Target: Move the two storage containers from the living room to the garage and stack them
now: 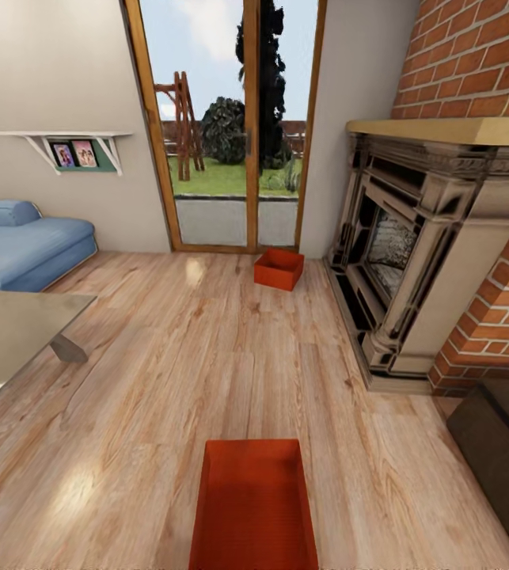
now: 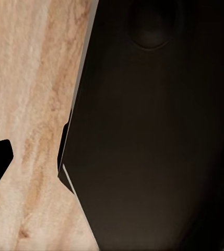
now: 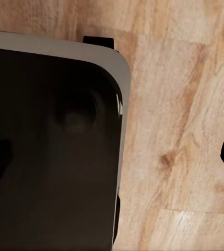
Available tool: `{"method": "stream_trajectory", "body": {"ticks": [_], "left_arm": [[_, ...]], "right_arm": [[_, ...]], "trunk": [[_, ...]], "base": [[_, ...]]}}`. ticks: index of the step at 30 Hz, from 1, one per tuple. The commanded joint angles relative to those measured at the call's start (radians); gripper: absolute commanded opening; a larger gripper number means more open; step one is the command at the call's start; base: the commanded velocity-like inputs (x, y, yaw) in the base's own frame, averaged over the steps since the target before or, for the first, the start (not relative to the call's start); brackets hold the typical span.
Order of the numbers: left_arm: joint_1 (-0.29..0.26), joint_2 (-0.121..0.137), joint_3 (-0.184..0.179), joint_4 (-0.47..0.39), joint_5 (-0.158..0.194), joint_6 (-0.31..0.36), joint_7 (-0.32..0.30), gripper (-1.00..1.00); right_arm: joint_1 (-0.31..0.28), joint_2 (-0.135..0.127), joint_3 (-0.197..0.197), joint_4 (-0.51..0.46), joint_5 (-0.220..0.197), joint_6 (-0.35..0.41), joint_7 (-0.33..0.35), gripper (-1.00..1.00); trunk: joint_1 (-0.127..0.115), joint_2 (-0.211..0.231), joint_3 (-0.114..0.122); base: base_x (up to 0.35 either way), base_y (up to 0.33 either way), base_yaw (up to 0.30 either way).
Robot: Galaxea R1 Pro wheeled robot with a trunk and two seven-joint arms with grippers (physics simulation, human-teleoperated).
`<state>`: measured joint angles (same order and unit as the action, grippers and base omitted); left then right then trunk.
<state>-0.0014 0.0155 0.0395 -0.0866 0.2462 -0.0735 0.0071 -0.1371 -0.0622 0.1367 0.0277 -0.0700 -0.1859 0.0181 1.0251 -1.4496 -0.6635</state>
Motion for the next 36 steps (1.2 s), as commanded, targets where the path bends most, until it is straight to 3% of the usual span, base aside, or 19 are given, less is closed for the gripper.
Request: {"method": "stream_trajectory", "body": {"ticks": [1,36], "left_arm": [[0.000,0.000,0.003,0.000,0.001,-0.002,0.001,1.00],[0.000,-0.002,0.000,0.006,0.003,-0.002,0.001,1.00]], "right_arm": [[-0.001,0.000,0.008,0.003,-0.007,-0.006,0.002,1.00],[-0.001,-0.001,0.011,0.003,-0.001,-0.008,0.003,1.00]], "trunk": [[0.000,0.000,-0.002],[0.000,0.000,-0.059]], "base": [[0.000,0.000,0.000],[0.000,0.000,0.000]]}}
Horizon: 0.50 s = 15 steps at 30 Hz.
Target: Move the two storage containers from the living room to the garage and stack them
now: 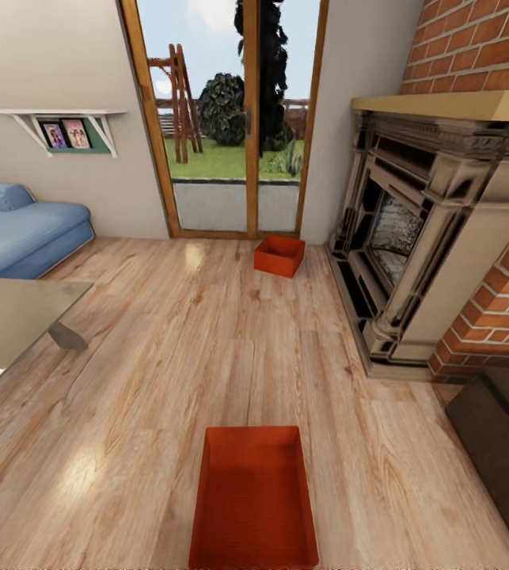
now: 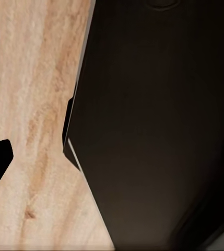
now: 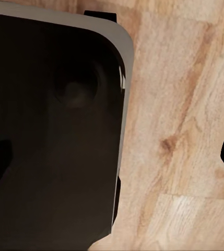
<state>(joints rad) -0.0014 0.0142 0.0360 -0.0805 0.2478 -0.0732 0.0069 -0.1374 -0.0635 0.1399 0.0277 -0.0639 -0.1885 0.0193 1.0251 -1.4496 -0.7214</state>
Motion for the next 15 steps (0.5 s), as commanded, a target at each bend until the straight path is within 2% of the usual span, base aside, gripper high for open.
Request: {"method": "stream_trajectory", "body": {"ticks": [1,15], "left_arm": [[0.000,0.000,0.004,0.002,0.002,-0.002,0.001,1.00],[0.000,-0.001,0.011,0.007,0.010,-0.002,0.001,1.00]], "right_arm": [[-0.001,0.000,0.007,0.003,-0.007,-0.005,0.002,1.00],[-0.001,-0.003,0.007,0.003,-0.007,-0.009,0.001,1.00]], "trunk": [[0.000,0.000,-0.002],[0.000,0.000,-0.025]], "base": [[0.000,0.000,0.000],[0.000,0.000,0.000]]}}
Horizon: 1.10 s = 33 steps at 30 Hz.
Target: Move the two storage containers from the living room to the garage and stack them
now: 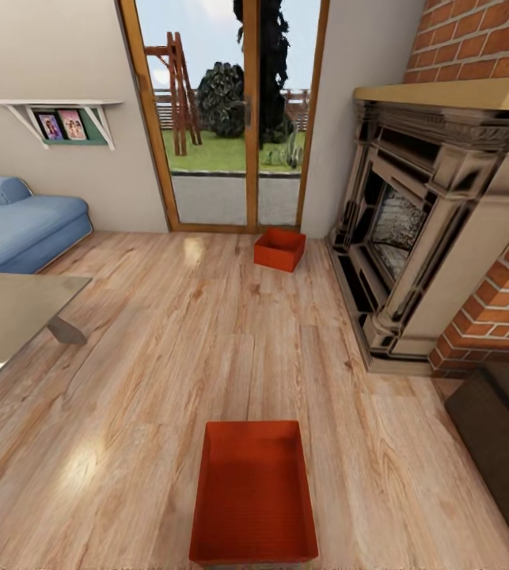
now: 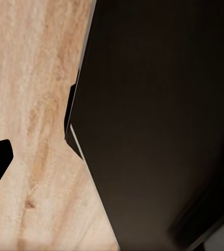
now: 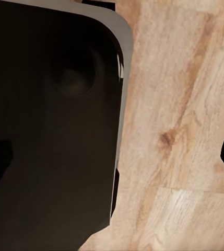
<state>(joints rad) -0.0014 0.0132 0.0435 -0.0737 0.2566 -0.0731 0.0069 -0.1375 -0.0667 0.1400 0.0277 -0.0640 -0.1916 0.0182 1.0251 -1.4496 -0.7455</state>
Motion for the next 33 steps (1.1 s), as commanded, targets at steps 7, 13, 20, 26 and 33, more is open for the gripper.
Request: {"method": "stream_trajectory", "body": {"ticks": [7,13,20,26,33], "left_arm": [[0.000,0.002,0.002,0.001,0.001,-0.002,0.001,1.00],[0.000,0.002,0.002,0.002,0.001,-0.004,0.002,1.00],[0.000,0.002,0.003,0.002,0.001,-0.004,0.002,1.00],[0.000,0.001,0.003,0.002,0.001,-0.004,0.002,1.00],[0.000,0.002,0.003,0.002,0.001,-0.004,0.002,1.00]], "right_arm": [[-0.001,-0.001,0.008,0.003,-0.007,-0.006,0.002,1.00],[-0.001,-0.001,0.007,0.003,-0.008,-0.006,0.002,1.00],[-0.001,0.001,0.007,0.003,-0.008,-0.006,0.002,1.00],[-0.001,0.001,0.007,0.003,-0.008,-0.006,0.002,1.00],[-0.001,0.002,0.007,0.003,-0.008,-0.006,0.002,1.00]], "trunk": [[0.000,0.000,-0.012],[0.000,0.000,-0.022],[0.000,0.000,-0.033],[0.000,0.000,-0.042],[0.000,0.000,-0.054]], "base": [[0.000,0.000,0.000],[0.000,0.000,0.000],[0.000,0.000,0.000],[0.000,0.000,0.000],[0.000,0.000,0.000]]}}
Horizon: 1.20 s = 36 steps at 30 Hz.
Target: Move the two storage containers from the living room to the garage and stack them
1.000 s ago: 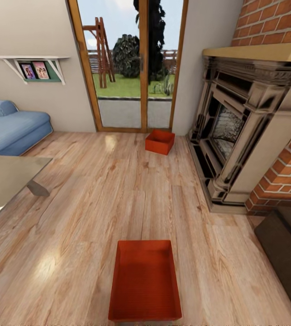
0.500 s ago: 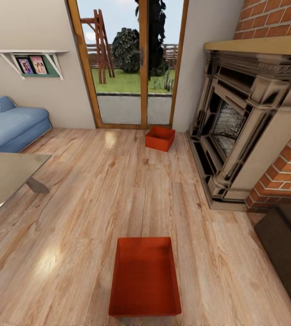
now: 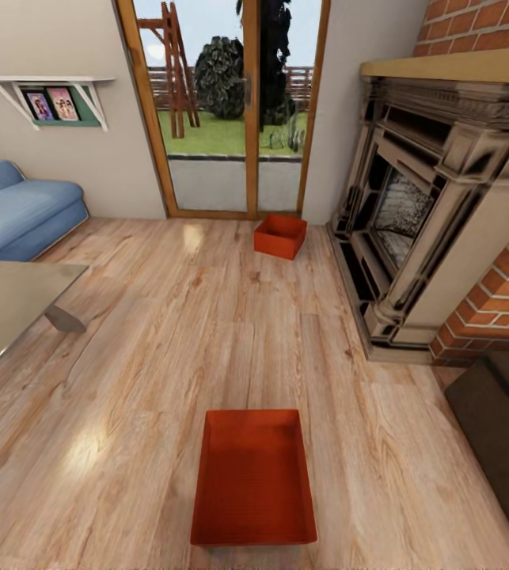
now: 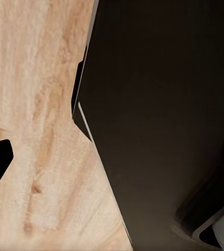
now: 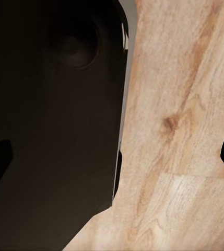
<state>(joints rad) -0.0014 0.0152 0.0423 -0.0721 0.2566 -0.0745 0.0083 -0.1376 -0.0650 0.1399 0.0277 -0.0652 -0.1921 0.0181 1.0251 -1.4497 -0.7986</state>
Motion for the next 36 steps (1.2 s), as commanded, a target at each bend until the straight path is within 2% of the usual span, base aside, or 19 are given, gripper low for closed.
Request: {"method": "stream_trajectory", "body": {"ticks": [1,27,36], "left_arm": [[0.000,0.000,0.004,0.000,0.001,-0.002,0.001,1.00],[0.000,0.000,0.004,0.000,0.001,-0.002,0.001,1.00],[0.000,0.000,0.004,0.000,0.001,-0.002,0.001,1.00]], "right_arm": [[-0.001,0.000,0.007,0.003,-0.007,-0.006,0.002,1.00],[0.000,0.002,0.007,0.003,-0.007,-0.003,0.002,1.00],[-0.001,0.002,0.006,0.003,-0.006,-0.006,0.003,1.00]], "trunk": [[0.000,0.000,-0.002],[0.000,0.000,-0.044],[0.000,0.000,-0.048]], "base": [[0.000,0.000,0.000],[0.000,0.000,0.000],[0.000,0.000,0.000]]}}
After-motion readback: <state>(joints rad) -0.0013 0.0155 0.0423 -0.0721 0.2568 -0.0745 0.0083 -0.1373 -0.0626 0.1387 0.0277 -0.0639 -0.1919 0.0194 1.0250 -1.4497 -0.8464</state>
